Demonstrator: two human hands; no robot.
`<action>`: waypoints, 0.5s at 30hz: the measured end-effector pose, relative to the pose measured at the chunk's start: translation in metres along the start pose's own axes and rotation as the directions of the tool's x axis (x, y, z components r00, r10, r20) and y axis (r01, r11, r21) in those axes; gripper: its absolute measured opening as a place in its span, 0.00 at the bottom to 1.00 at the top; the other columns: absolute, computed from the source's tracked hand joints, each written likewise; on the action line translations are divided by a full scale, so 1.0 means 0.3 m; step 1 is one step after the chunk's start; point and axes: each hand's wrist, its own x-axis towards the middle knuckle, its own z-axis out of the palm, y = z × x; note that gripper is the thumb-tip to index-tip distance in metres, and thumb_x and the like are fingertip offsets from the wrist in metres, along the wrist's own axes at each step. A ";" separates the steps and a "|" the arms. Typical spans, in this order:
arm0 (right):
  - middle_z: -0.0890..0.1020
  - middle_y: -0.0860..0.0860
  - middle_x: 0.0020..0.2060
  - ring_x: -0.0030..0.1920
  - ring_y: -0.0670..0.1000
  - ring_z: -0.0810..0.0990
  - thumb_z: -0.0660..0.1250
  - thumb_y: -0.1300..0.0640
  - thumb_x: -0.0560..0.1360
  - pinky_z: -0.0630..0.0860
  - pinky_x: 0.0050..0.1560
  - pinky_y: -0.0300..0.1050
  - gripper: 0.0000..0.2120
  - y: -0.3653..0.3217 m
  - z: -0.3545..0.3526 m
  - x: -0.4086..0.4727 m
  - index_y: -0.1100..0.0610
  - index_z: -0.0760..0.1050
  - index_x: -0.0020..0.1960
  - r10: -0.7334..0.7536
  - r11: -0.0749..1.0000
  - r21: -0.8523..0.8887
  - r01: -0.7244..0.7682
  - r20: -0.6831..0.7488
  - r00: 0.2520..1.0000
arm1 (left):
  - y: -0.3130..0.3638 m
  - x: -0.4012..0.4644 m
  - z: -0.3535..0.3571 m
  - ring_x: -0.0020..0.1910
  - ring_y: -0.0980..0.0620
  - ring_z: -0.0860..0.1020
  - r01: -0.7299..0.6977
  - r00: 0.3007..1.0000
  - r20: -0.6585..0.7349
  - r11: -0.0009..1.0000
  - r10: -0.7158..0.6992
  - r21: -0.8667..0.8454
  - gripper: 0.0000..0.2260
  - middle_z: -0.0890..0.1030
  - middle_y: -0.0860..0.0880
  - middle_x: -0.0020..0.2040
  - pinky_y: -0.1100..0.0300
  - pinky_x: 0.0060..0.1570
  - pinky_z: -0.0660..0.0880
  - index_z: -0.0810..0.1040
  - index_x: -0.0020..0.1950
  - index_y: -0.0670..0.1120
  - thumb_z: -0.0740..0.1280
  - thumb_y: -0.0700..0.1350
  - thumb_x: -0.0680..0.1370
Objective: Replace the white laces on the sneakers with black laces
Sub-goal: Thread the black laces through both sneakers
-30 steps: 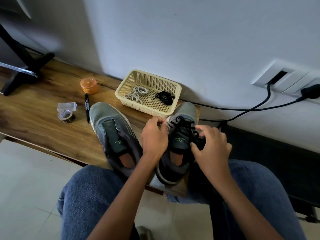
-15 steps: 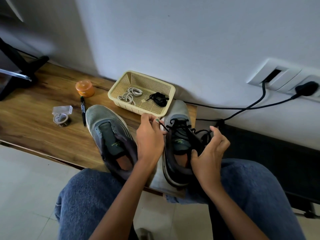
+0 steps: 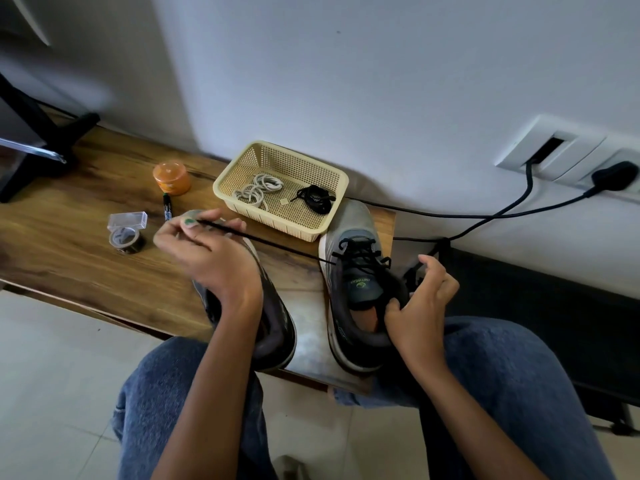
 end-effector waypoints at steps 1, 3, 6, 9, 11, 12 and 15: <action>0.59 0.52 0.62 0.57 0.54 0.72 0.67 0.73 0.68 0.73 0.53 0.42 0.35 -0.001 0.000 0.000 0.53 0.60 0.69 -0.002 1.000 -0.001 0.002 0.003 1.000 | -0.002 0.008 -0.003 0.27 0.51 0.72 -0.026 0.999 -0.025 1.000 0.025 -0.018 0.07 0.74 0.47 0.38 0.56 0.33 0.73 0.62 0.47 0.47 0.49 0.40 0.82; 0.60 0.53 0.63 0.57 0.55 0.72 0.67 0.73 0.68 0.73 0.52 0.42 0.34 -0.001 0.000 0.001 0.53 0.60 0.69 0.002 1.000 -0.005 -0.002 0.013 1.000 | -0.003 0.011 -0.007 0.25 0.51 0.70 -0.057 0.998 -0.031 0.998 0.059 0.038 0.07 0.72 0.50 0.36 0.57 0.31 0.71 0.63 0.46 0.47 0.49 0.40 0.83; 0.62 0.54 0.62 0.57 0.55 0.73 0.68 0.71 0.69 0.74 0.52 0.45 0.32 0.003 -0.001 0.002 0.53 0.62 0.67 0.004 1.000 -0.015 -0.004 0.034 0.999 | 0.001 -0.009 -0.006 0.25 0.57 0.70 0.032 0.995 0.083 0.977 -0.051 0.212 0.09 0.71 0.51 0.35 0.61 0.31 0.70 0.65 0.46 0.49 0.51 0.40 0.84; 0.63 0.52 0.60 0.58 0.56 0.72 0.69 0.68 0.69 0.76 0.53 0.50 0.29 0.005 -0.008 0.005 0.52 0.63 0.66 -0.022 0.999 -0.047 0.025 0.075 0.997 | -0.011 -0.031 -0.002 0.28 0.59 0.69 0.134 0.913 0.300 0.897 -0.277 0.422 0.05 0.73 0.53 0.36 0.63 0.31 0.67 0.71 0.53 0.47 0.56 0.43 0.83; 0.62 0.48 0.57 0.58 0.55 0.72 0.70 0.64 0.70 0.75 0.55 0.55 0.28 0.002 -0.015 0.009 0.51 0.63 0.65 -0.023 0.998 -0.055 0.030 0.124 0.992 | -0.022 -0.047 -0.005 0.30 0.58 0.69 0.030 0.831 0.443 0.823 -0.335 0.567 0.06 0.74 0.55 0.36 0.64 0.31 0.66 0.74 0.54 0.47 0.59 0.46 0.83; 0.62 0.46 0.56 0.58 0.54 0.72 0.71 0.61 0.70 0.74 0.57 0.58 0.27 0.002 -0.019 0.012 0.49 0.63 0.64 -0.016 0.998 -0.056 0.024 0.140 0.990 | -0.026 -0.058 -0.006 0.30 0.59 0.69 -0.043 0.788 0.507 0.790 -0.350 0.611 0.06 0.75 0.55 0.37 0.65 0.31 0.65 0.75 0.53 0.48 0.60 0.48 0.82; 0.67 0.42 0.52 0.53 0.50 0.74 0.68 0.54 0.73 0.71 0.59 0.59 0.18 -0.003 -0.037 0.024 0.45 0.66 0.59 0.003 0.999 0.047 -0.008 0.119 0.993 | -0.030 -0.100 -0.006 0.31 0.62 0.73 -0.236 0.644 0.659 0.717 -0.390 0.655 0.05 0.76 0.56 0.37 0.68 0.33 0.70 0.75 0.49 0.50 0.62 0.49 0.81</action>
